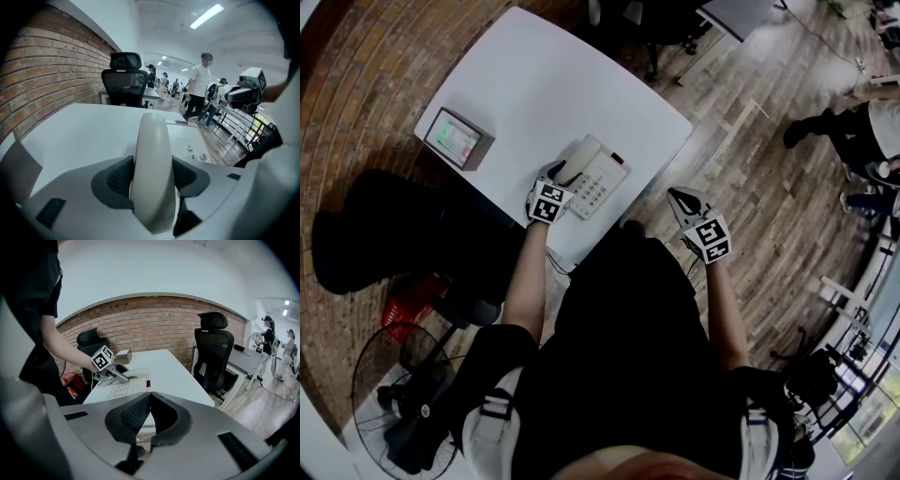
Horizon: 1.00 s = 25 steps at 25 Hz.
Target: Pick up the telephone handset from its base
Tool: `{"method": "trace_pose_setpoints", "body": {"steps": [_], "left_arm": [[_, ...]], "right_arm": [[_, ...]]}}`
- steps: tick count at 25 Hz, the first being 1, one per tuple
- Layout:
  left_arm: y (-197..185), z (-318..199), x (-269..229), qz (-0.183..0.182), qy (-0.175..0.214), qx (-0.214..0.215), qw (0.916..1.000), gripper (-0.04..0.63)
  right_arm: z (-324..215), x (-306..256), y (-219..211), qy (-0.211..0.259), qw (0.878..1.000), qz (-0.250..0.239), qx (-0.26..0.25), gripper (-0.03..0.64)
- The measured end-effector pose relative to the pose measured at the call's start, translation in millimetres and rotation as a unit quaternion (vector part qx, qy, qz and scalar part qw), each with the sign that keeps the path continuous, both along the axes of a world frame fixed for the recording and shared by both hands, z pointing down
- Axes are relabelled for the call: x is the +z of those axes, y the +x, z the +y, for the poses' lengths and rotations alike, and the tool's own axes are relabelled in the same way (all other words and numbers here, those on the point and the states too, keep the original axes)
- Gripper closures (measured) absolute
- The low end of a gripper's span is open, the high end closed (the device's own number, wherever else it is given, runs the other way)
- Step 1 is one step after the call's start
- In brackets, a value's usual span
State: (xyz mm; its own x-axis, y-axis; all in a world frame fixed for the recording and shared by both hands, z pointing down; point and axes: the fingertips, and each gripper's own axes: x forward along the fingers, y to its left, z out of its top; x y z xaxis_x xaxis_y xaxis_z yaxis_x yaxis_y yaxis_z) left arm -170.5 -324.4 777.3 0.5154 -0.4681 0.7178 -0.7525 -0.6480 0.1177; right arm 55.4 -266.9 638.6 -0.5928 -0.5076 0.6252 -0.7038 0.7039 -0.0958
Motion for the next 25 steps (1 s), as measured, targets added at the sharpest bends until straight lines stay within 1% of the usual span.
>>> {"method": "trace_pose_setpoints", "body": {"steps": [14, 25], "left_arm": [[0, 3, -5, -0.009, 0.011, 0.003, 0.9999, 0.370], [2, 5, -9, -0.007, 0.015, -0.001, 0.9999, 0.373]], "right_arm": [[6, -6, 0, 0.007, 1.000, -0.004, 0.004, 0.618], [9, -7, 7, 0.012, 1.000, -0.007, 0.013, 0.618]]}}
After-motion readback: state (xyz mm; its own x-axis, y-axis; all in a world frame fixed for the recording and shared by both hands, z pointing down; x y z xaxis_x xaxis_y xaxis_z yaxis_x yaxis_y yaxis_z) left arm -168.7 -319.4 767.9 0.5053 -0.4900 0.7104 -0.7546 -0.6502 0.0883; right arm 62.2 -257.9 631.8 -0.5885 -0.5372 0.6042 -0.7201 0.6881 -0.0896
